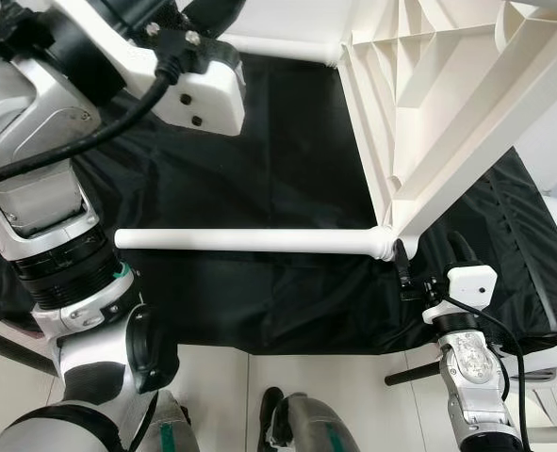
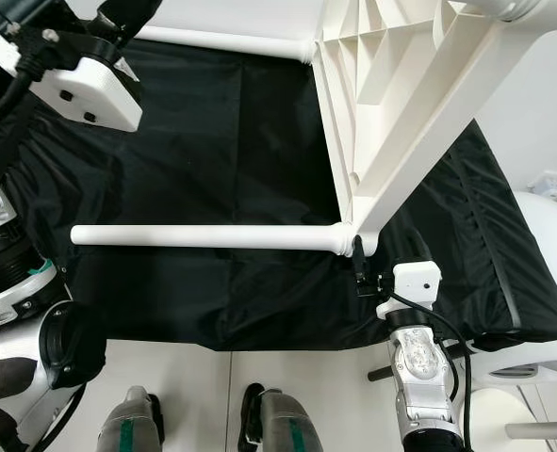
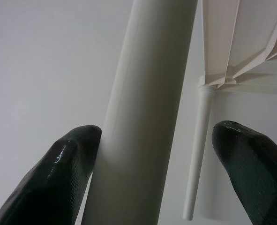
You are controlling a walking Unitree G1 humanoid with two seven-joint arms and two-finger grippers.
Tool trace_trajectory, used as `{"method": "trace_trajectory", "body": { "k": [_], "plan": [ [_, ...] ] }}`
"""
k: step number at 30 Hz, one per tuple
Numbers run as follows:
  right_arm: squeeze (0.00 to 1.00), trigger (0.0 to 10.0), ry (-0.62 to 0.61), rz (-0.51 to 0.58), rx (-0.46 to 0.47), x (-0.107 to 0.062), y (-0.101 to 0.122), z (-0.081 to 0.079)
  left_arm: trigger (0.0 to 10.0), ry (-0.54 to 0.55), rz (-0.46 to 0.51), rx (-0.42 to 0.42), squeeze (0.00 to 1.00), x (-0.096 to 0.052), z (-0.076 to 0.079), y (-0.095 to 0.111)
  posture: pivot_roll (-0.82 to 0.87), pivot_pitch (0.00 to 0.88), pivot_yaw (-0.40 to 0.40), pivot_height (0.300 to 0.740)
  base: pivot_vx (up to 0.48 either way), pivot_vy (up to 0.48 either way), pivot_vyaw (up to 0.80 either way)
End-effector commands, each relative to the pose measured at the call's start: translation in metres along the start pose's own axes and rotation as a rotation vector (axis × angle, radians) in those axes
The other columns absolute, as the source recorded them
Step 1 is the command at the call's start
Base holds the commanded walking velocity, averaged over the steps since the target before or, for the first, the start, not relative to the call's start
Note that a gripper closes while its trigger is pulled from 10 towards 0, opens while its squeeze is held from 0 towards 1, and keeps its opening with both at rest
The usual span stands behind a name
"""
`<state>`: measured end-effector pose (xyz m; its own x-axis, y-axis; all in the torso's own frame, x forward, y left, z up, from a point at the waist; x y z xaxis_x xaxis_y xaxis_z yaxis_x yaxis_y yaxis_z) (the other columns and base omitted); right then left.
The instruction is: Building children table
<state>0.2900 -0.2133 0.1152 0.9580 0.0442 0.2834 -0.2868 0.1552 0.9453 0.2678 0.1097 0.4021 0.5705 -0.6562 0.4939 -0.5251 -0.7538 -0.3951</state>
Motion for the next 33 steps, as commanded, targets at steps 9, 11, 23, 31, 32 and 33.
{"method": "trace_trajectory", "body": {
  "k": [9, 11, 23, 31, 32, 33],
  "plan": [
    [0.00, 10.0, -0.037, -0.069, -0.003, -0.008, -0.014, 0.005, 10.0, 0.647, -0.057, -0.002, 0.00, -0.023, -0.057, 0.000, 0.12, 0.166, -0.106, 0.740, 0.000, 0.000, 0.00],
    [0.00, 10.0, -0.038, -0.071, -0.005, -0.008, -0.014, 0.005, 10.0, 0.653, -0.058, -0.009, 0.00, -0.025, -0.057, 0.001, 0.12, 0.167, -0.107, 0.740, 0.000, 0.000, 0.00],
    [0.00, 10.0, -0.039, -0.079, -0.009, -0.007, -0.016, 0.005, 10.0, 0.668, -0.014, -0.035, 0.00, -0.031, -0.056, 0.008, 0.12, 0.167, -0.108, 0.740, 0.000, 0.000, 0.00],
    [0.00, 10.0, -0.050, -0.082, -0.006, -0.009, -0.018, 0.003, 9.4, 0.585, 0.023, -0.066, 0.00, -0.025, -0.041, 0.013, 0.12, 0.172, -0.088, 0.740, 0.000, 0.000, 0.00],
    [0.00, 10.0, -0.050, -0.082, -0.006, -0.009, -0.018, 0.003, 9.4, 0.585, 0.023, -0.066, 0.00, -0.025, -0.041, 0.013, 0.12, 0.172, -0.088, 0.740, 0.000, 0.000, 0.00],
    [0.00, 10.0, -0.052, -0.083, -0.005, -0.009, -0.018, 0.003, 9.4, 0.575, 0.021, -0.067, 0.00, -0.024, -0.039, 0.013, 0.12, 0.172, -0.088, 0.740, 0.000, 0.000, 0.00]
  ]
}}
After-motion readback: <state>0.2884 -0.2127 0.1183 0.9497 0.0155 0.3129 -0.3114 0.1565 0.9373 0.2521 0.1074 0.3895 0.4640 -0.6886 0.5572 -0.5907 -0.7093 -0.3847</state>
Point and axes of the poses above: a point about 5 cm out from each wrist's last joint towards the gripper, its own x axis pointing out of the wrist towards the gripper, its own y axis along the axis of the wrist's last joint, z = x × y, the point moved 4 cm from there along x, pointing out of the wrist towards the gripper, and after that the axes turned 6 degrees about x, right-handed, at the moved point
